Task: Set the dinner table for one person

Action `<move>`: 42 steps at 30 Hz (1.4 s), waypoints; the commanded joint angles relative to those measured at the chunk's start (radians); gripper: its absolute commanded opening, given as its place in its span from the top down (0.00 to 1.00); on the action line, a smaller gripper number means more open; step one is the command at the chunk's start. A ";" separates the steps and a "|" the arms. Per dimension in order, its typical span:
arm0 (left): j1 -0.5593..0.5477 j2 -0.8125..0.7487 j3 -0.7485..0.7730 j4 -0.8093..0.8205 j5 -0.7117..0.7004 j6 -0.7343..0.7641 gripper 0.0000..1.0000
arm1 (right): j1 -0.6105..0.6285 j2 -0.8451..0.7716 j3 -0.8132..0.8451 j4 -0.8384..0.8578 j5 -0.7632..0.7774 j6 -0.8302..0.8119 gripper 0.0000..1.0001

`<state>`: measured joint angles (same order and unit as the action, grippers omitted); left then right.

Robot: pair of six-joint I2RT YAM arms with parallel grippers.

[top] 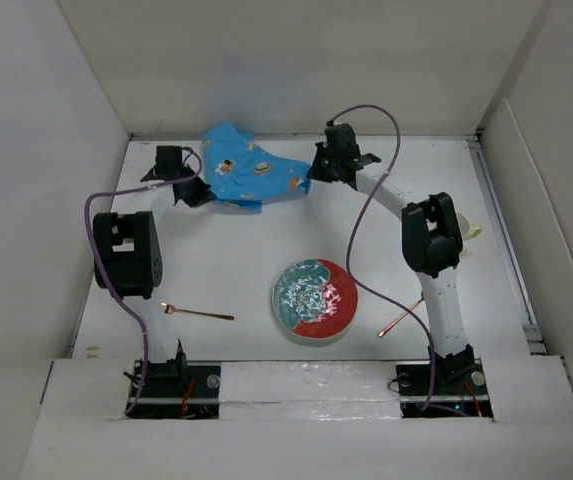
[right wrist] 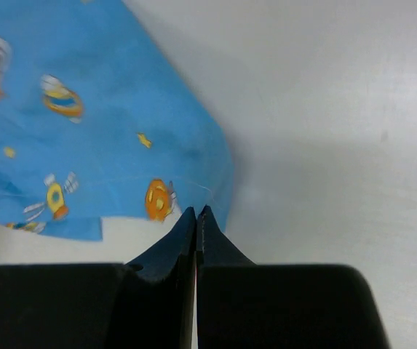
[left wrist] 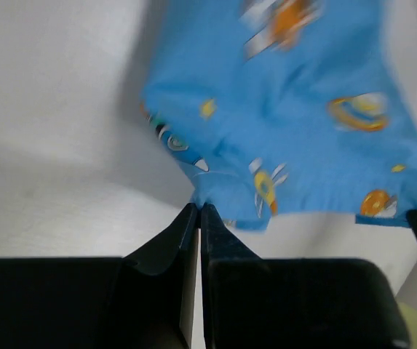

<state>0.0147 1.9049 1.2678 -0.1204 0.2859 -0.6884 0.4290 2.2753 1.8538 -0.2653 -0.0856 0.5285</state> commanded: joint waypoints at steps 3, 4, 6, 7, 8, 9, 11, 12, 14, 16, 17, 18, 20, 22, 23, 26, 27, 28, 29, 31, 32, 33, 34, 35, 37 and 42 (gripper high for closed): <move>0.005 -0.141 0.510 -0.111 -0.138 0.088 1.00 | 0.025 -0.172 0.351 0.045 0.158 -0.249 1.00; -0.016 -0.150 0.574 -0.128 -0.169 0.108 1.00 | 0.034 -0.189 0.385 0.037 0.188 -0.283 1.00; -0.039 -0.174 0.719 -0.173 -0.244 0.173 1.00 | 0.034 -0.244 0.418 0.025 0.211 -0.358 1.00; -0.039 -0.190 0.743 -0.174 -0.237 0.196 1.00 | 0.034 -0.269 0.400 0.028 0.221 -0.383 1.00; -0.039 -0.199 0.743 -0.162 -0.219 0.214 1.00 | 0.034 -0.295 0.369 0.032 0.221 -0.416 1.00; -0.039 -0.216 0.711 -0.156 -0.191 0.251 1.00 | 0.034 -0.353 0.323 0.044 0.221 -0.427 1.00; -0.039 -0.273 0.638 -0.141 -0.177 0.302 1.00 | 0.034 -0.430 0.118 0.069 0.236 -0.468 1.00; -0.039 -0.297 0.507 -0.130 -0.163 0.364 0.98 | 0.034 -0.518 0.023 0.130 0.253 -0.478 1.00; -0.039 -0.378 0.365 -0.124 -0.195 0.415 0.76 | 0.043 -0.601 -0.261 0.181 0.280 -0.475 1.00; -0.039 -0.456 0.164 -0.125 -0.313 0.432 0.55 | 0.057 -0.704 -0.423 0.221 0.323 -0.473 1.00; -0.039 -0.481 0.106 -0.116 -0.335 0.435 0.49 | 0.057 -0.730 -0.562 0.227 0.346 -0.469 1.00; -0.039 -0.506 0.002 -0.117 -0.390 0.426 0.44 | 0.082 -0.755 -0.620 0.235 0.366 -0.470 1.00; -0.039 -0.543 -0.059 -0.165 -0.442 0.371 0.36 | 0.106 -0.795 -0.738 0.207 0.456 -0.472 1.00; -0.039 -0.547 -0.111 -0.189 -0.420 0.359 0.41 | 0.129 -0.809 -0.777 0.183 0.529 -0.464 1.00; -0.039 -0.547 -0.126 -0.208 -0.401 0.346 0.44 | 0.129 -0.809 -0.788 0.160 0.538 -0.455 1.00; -0.079 -0.532 -0.182 -0.247 -0.318 0.351 0.53 | 0.119 -0.812 -0.791 0.111 0.566 -0.415 1.00; -0.106 -0.526 -0.192 -0.263 -0.336 0.355 0.56 | 0.119 -0.810 -0.780 0.097 0.566 -0.407 1.00; -0.157 -0.506 -0.196 -0.278 -0.350 0.359 0.57 | 0.119 -0.810 -0.777 0.081 0.586 -0.401 1.00; -0.179 -0.494 -0.196 -0.315 -0.369 0.359 0.57 | 0.119 -0.809 -0.774 0.060 0.598 -0.391 1.00; -0.193 -0.481 -0.223 -0.311 -0.418 0.330 0.53 | 0.109 -0.812 -0.772 0.052 0.604 -0.386 1.00; -0.193 -0.477 -0.238 -0.285 -0.418 0.313 0.51 | 0.109 -0.813 -0.771 0.049 0.603 -0.386 1.00; -0.193 -0.475 -0.263 -0.272 -0.409 0.293 0.49 | 0.109 -0.810 -0.771 0.048 0.603 -0.389 1.00; -0.193 -0.454 -0.271 -0.266 -0.404 0.287 0.48 | 0.109 -0.809 -0.765 0.044 0.597 -0.390 1.00; -0.193 -0.416 -0.272 -0.272 -0.390 0.282 0.48 | 0.109 -0.804 -0.757 0.034 0.580 -0.390 0.99; -0.193 -0.377 -0.268 -0.278 -0.389 0.279 0.49 | 0.109 -0.803 -0.752 0.028 0.566 -0.389 0.97; -0.193 -0.334 -0.321 -0.239 -0.459 0.257 0.49 | 0.100 -0.827 -0.746 -0.060 0.535 -0.299 0.58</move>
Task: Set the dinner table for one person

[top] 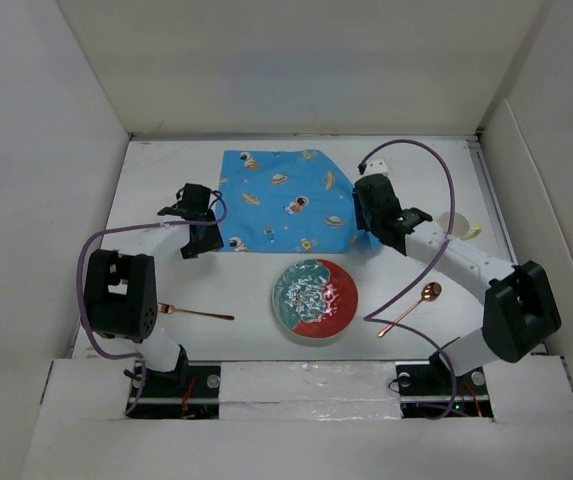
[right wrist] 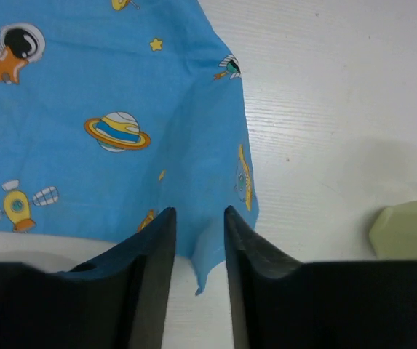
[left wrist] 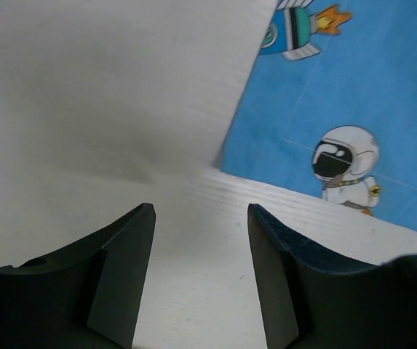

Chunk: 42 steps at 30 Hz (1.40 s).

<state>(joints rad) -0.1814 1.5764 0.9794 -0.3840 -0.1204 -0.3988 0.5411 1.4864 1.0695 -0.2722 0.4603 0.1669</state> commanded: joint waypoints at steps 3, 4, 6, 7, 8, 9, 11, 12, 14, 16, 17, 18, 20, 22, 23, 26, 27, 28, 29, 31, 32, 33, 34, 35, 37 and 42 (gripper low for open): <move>0.003 0.014 -0.039 0.042 -0.016 -0.051 0.49 | -0.012 -0.075 0.018 -0.082 -0.014 0.082 0.49; 0.003 0.031 -0.039 0.048 -0.009 -0.060 0.49 | -0.021 -0.087 0.015 -0.090 -0.020 0.085 0.45; 0.003 0.049 -0.035 0.069 -0.007 -0.080 0.49 | -0.030 -0.132 0.004 -0.099 -0.044 0.082 0.43; 0.003 0.062 -0.031 0.076 -0.012 -0.086 0.49 | -0.041 -0.147 -0.002 -0.104 -0.075 0.082 0.43; 0.003 0.071 -0.030 0.085 -0.015 -0.092 0.49 | -0.041 -0.158 -0.005 -0.111 -0.092 0.085 0.43; 0.003 0.076 -0.022 0.089 -0.015 -0.101 0.49 | -0.052 -0.181 -0.019 -0.113 -0.106 0.088 0.43; 0.003 0.088 -0.019 0.100 -0.018 -0.113 0.49 | -0.052 -0.198 -0.032 -0.119 -0.158 0.097 0.43; 0.003 0.091 -0.019 0.106 -0.018 -0.129 0.49 | -0.052 -0.216 -0.043 -0.121 -0.173 0.100 0.43; 0.003 0.096 -0.022 0.126 -0.021 -0.140 0.49 | -0.052 -0.238 -0.074 -0.121 -0.209 0.120 0.43; 0.003 0.109 -0.021 0.135 -0.021 -0.156 0.49 | -0.052 -0.265 -0.114 -0.119 -0.227 0.129 0.43; 0.003 0.112 -0.022 0.145 -0.015 -0.161 0.50 | -0.052 -0.274 -0.124 -0.114 -0.232 0.135 0.43; 0.003 0.119 -0.022 0.149 -0.013 -0.164 0.50 | -0.052 -0.281 -0.137 -0.111 -0.232 0.137 0.43; 0.003 0.137 -0.021 0.160 -0.007 -0.178 0.52 | -0.061 -0.296 -0.160 -0.117 -0.247 0.148 0.44; 0.003 0.157 -0.016 0.168 0.011 -0.179 0.55 | -0.070 -0.304 -0.172 -0.121 -0.264 0.152 0.44; 0.003 0.160 -0.016 0.168 0.016 -0.187 0.56 | -0.079 -0.317 -0.181 -0.122 -0.264 0.157 0.44; 0.003 0.163 -0.024 0.169 0.028 -0.180 0.62 | -0.098 -0.337 -0.186 -0.121 -0.272 0.157 0.44; 0.003 0.163 -0.027 0.165 0.030 -0.178 0.64 | -0.098 -0.339 -0.184 -0.124 -0.273 0.157 0.44; 0.003 0.162 -0.030 0.163 0.031 -0.175 0.68 | -0.108 -0.337 -0.183 -0.127 -0.275 0.155 0.44; 0.003 0.160 -0.033 0.157 0.033 -0.170 0.70 | -0.121 -0.339 -0.178 -0.131 -0.275 0.152 0.44; 0.003 0.152 -0.050 0.154 0.036 -0.166 0.75 | -0.131 -0.341 -0.168 -0.136 -0.281 0.151 0.44; 0.003 0.148 -0.056 0.146 0.039 -0.164 0.76 | -0.141 -0.342 -0.164 -0.137 -0.284 0.151 0.44; 0.003 0.142 -0.065 0.143 0.036 -0.160 0.76 | -0.141 -0.347 -0.160 -0.140 -0.285 0.152 0.44; 0.003 0.129 -0.073 0.139 0.033 -0.160 0.76 | -0.141 -0.348 -0.154 -0.140 -0.288 0.152 0.44; 0.003 0.125 -0.076 0.125 0.028 -0.155 0.76 | -0.150 -0.350 -0.151 -0.143 -0.290 0.151 0.44; 0.003 0.122 -0.085 0.102 0.022 -0.146 0.71 | -0.150 -0.357 -0.143 -0.145 -0.299 0.151 0.44; 0.003 0.125 -0.079 0.074 0.014 -0.127 0.66 | -0.159 -0.370 -0.134 -0.144 -0.310 0.152 0.44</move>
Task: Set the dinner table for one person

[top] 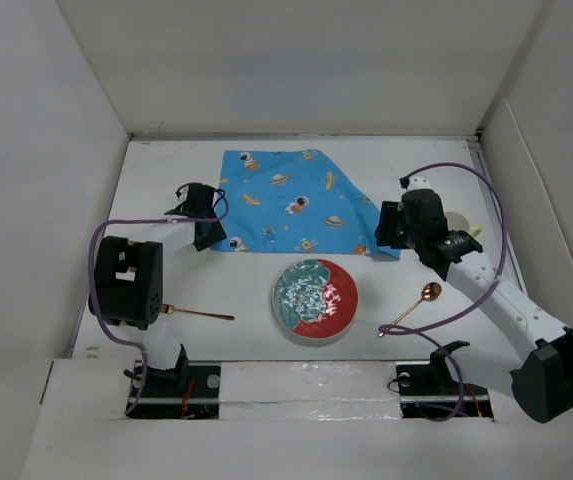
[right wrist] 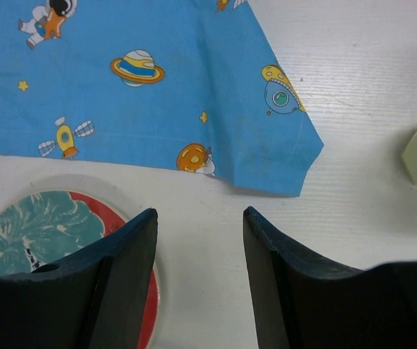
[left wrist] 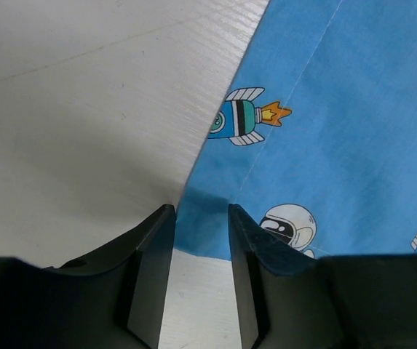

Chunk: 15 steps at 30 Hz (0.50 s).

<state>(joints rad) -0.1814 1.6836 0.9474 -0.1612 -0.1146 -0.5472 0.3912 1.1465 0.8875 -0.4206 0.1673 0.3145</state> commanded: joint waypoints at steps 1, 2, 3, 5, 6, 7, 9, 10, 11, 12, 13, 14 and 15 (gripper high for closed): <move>0.003 0.025 -0.044 -0.150 0.010 0.021 0.68 | -0.009 -0.030 0.051 0.005 -0.018 0.002 0.44; 0.003 0.030 -0.041 -0.152 0.019 0.027 0.70 | -0.009 -0.033 0.051 0.009 -0.018 0.003 0.44; -0.006 0.040 -0.029 -0.153 0.021 0.029 0.72 | -0.009 -0.033 0.050 0.011 -0.020 0.001 0.44; -0.016 0.063 0.000 -0.166 0.017 0.038 0.90 | -0.020 -0.030 0.047 0.009 -0.022 0.000 0.44; -0.030 0.071 0.010 -0.170 0.016 0.043 0.90 | -0.020 -0.030 0.045 0.008 -0.022 0.000 0.44; -0.030 0.080 0.020 -0.179 0.016 0.046 0.98 | -0.031 -0.031 0.041 0.008 -0.023 0.001 0.43; -0.030 0.094 0.053 -0.192 0.015 0.050 1.00 | -0.045 -0.033 0.027 0.005 -0.025 0.000 0.41; -0.030 0.090 0.063 -0.196 0.013 0.053 1.00 | -0.060 -0.031 0.025 0.000 -0.029 0.000 0.38; -0.030 0.082 0.071 -0.199 0.012 0.056 1.00 | -0.078 -0.031 0.024 -0.004 -0.029 -0.008 0.36; -0.030 0.064 0.091 -0.204 0.009 0.061 1.00 | -0.078 -0.025 0.024 -0.009 -0.032 -0.009 0.34; -0.017 0.048 0.103 -0.210 0.009 0.064 1.00 | -0.093 -0.016 0.027 -0.017 -0.034 -0.014 0.32; 0.011 0.035 0.111 -0.213 0.016 0.066 1.00 | -0.103 -0.002 0.033 -0.042 -0.037 -0.021 0.31; 0.025 0.003 0.128 -0.213 0.021 0.075 1.00 | -0.115 0.010 0.039 -0.056 -0.040 -0.022 0.31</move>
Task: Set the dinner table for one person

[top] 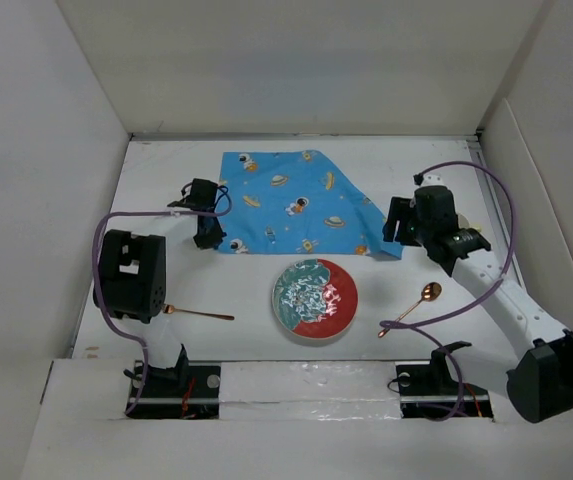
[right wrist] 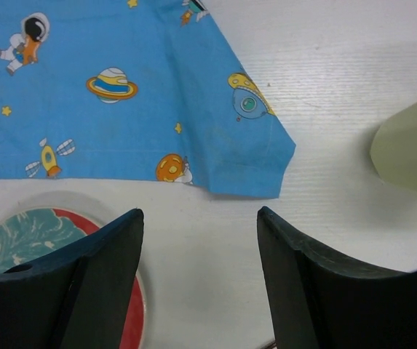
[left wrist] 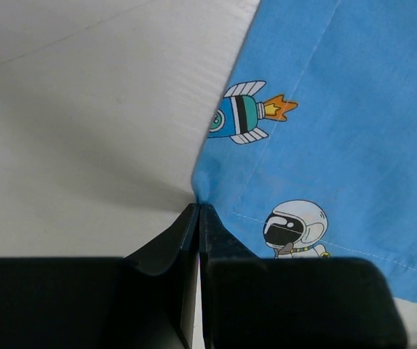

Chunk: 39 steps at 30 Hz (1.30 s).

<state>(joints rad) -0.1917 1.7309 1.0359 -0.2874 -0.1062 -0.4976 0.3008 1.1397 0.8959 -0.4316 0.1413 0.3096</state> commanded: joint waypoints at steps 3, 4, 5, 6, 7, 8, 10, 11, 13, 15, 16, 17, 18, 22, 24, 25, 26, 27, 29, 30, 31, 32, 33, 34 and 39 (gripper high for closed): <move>0.069 -0.105 0.085 -0.099 -0.003 0.039 1.00 | -0.034 0.058 0.038 -0.076 -0.008 -0.015 0.30; 0.069 -0.119 0.096 -0.101 -0.006 0.044 1.00 | -0.034 0.075 0.037 -0.081 -0.009 -0.010 0.30; 0.069 -0.129 0.107 -0.104 -0.016 0.044 1.00 | -0.034 0.084 0.034 -0.084 -0.014 0.000 0.30; 0.078 -0.151 0.130 -0.105 -0.020 0.042 1.00 | -0.045 0.092 0.032 -0.087 -0.019 0.006 0.31; 0.078 -0.163 0.141 -0.105 -0.024 0.036 1.00 | -0.045 0.101 0.028 -0.088 -0.038 0.013 0.32; 0.078 -0.172 0.148 -0.104 -0.029 0.033 1.00 | -0.054 0.121 0.017 -0.082 -0.045 0.029 0.32; 0.090 -0.203 0.171 -0.093 -0.027 0.027 1.00 | -0.054 0.146 0.008 -0.075 -0.064 0.042 0.32; 0.090 -0.212 0.177 -0.085 -0.030 0.027 1.00 | -0.054 0.172 0.005 -0.058 -0.072 0.048 0.32; 0.090 -0.229 0.193 -0.081 -0.027 0.030 1.00 | -0.064 0.207 0.003 -0.047 -0.088 0.062 0.31; 0.090 -0.240 0.193 -0.075 -0.017 0.030 1.00 | -0.065 0.253 0.005 -0.044 -0.106 0.080 0.31; 0.090 -0.244 0.190 -0.065 -0.009 0.030 1.00 | -0.065 0.264 0.000 -0.044 -0.121 0.088 0.31; 0.090 -0.248 0.184 -0.058 0.003 0.030 1.00 | -0.074 0.275 -0.006 -0.041 -0.131 0.103 0.32; 0.090 -0.254 0.170 -0.053 0.011 0.030 1.00 | -0.074 0.282 -0.012 -0.038 -0.132 0.108 0.33; 0.090 -0.267 0.127 -0.021 0.036 0.030 1.00 | -0.074 0.311 -0.044 -0.026 -0.175 0.141 0.41; 0.090 -0.272 0.112 -0.013 0.048 0.033 1.00 | -0.074 0.328 -0.045 -0.025 -0.183 0.155 0.43; 0.090 -0.274 0.110 -0.007 0.054 0.037 1.00 | -0.074 0.342 -0.045 -0.025 -0.187 0.158 0.44; 0.090 -0.274 0.110 -0.006 0.062 0.039 1.00 | -0.074 0.347 -0.048 -0.024 -0.189 0.167 0.45; 0.090 -0.272 0.112 -0.004 0.063 0.039 1.00 | -0.074 0.353 -0.051 -0.022 -0.190 0.172 0.45; 0.090 -0.275 0.116 0.002 0.079 0.041 1.00 | -0.065 0.377 -0.067 -0.007 -0.207 0.195 0.47; 0.090 -0.274 0.118 0.002 0.079 0.041 1.00 | -0.065 0.377 -0.071 -0.007 -0.207 0.195 0.47; 0.090 -0.277 0.118 0.007 0.085 0.039 1.00 | -0.065 0.380 -0.069 -0.012 -0.201 0.198 0.48; 0.090 -0.278 0.118 0.011 0.097 0.033 1.00 | -0.065 0.385 -0.065 -0.013 -0.195 0.203 0.48; 0.090 -0.281 0.116 0.014 0.100 0.030 1.00 | -0.065 0.388 -0.060 -0.015 -0.194 0.204 0.49; 0.090 -0.283 0.118 0.019 0.100 0.028 1.00 | -0.065 0.393 -0.054 -0.019 -0.192 0.206 0.52; 0.090 -0.294 0.133 0.022 0.100 0.024 1.00 | -0.065 0.459 -0.005 -0.059 -0.193 0.197 0.57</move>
<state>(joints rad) -0.1043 1.4906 1.1492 -0.2970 -0.0181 -0.4725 0.2348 1.5547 0.8574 -0.4808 -0.0433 0.4995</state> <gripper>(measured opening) 0.006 0.434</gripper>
